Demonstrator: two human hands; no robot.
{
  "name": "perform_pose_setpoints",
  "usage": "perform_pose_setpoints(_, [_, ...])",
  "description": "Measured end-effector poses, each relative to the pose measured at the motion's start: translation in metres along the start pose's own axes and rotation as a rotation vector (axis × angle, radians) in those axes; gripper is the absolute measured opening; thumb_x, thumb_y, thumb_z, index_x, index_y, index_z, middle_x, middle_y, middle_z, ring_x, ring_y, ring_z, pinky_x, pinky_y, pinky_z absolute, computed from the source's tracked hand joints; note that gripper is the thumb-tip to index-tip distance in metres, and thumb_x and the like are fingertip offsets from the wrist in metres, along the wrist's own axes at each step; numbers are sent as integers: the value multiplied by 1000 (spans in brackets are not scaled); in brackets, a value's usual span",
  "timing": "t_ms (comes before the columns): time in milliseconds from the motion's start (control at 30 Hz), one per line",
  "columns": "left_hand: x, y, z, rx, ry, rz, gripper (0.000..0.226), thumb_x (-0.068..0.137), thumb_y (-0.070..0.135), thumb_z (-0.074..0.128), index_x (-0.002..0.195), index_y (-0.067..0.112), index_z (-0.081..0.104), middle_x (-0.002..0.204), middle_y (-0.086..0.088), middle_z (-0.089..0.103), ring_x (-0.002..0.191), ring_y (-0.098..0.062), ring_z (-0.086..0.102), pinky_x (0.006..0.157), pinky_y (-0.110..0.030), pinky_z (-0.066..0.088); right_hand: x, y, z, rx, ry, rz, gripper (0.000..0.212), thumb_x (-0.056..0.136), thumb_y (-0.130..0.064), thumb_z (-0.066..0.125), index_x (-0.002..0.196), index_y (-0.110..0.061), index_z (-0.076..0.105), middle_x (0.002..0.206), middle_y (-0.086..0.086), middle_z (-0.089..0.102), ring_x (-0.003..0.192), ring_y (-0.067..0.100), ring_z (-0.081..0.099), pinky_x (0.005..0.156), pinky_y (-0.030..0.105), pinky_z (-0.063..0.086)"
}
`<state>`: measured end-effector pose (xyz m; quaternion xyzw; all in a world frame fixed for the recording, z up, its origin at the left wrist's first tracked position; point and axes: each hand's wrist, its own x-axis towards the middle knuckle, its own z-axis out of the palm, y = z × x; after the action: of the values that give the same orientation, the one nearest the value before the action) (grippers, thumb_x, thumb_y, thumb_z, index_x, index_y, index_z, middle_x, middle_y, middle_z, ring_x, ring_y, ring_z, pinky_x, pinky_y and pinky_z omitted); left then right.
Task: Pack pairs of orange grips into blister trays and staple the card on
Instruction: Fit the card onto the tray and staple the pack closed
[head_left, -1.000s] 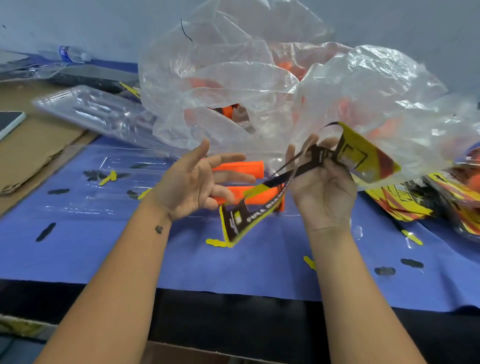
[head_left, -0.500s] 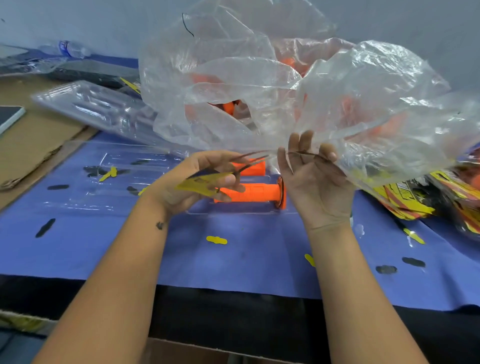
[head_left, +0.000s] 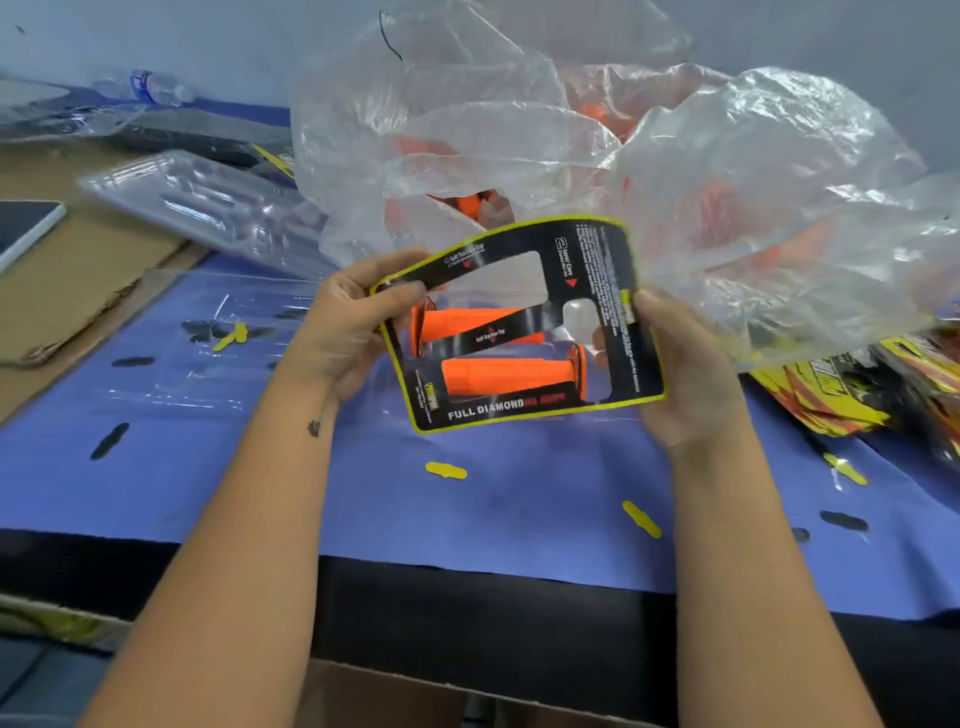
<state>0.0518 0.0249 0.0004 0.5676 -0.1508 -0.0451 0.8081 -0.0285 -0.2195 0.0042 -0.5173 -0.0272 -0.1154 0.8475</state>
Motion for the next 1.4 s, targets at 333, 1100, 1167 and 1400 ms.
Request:
perform_pose_setpoints(333, [6,-6,-10,509,409,238,30,85,1,60,111,16,66,99,0,69,83,-8,62,74,-22,50,8,8,-2,-395,367,-156,24,82,-2,60,76,-21,74,68,-3,70,61,13,64,57,25,53])
perform_pose_setpoints(1100, [7,-26,-7,1092,139,264,37,73,21,42,92,25,73,100,7,70,104,-19,51,93,-31,40,13,17,-13,-863,435,34,49,65,-40,76,105,-23,54,102,0,66,88,21,69,76,41,58])
perform_pose_setpoints(1167, [6,-25,-6,1150,145,283,37,74,22,41,94,24,73,99,5,70,104,-23,53,94,-39,42,11,18,-11,-771,405,84,60,65,-46,81,114,-29,48,100,-3,67,87,10,70,62,26,56])
perform_pose_setpoints(1400, [-2,-22,-2,1409,-107,194,96,57,85,47,142,44,31,132,9,49,130,-19,37,105,-48,27,9,13,-17,-575,330,203,69,75,-2,78,129,-28,43,91,3,62,66,8,67,57,25,54])
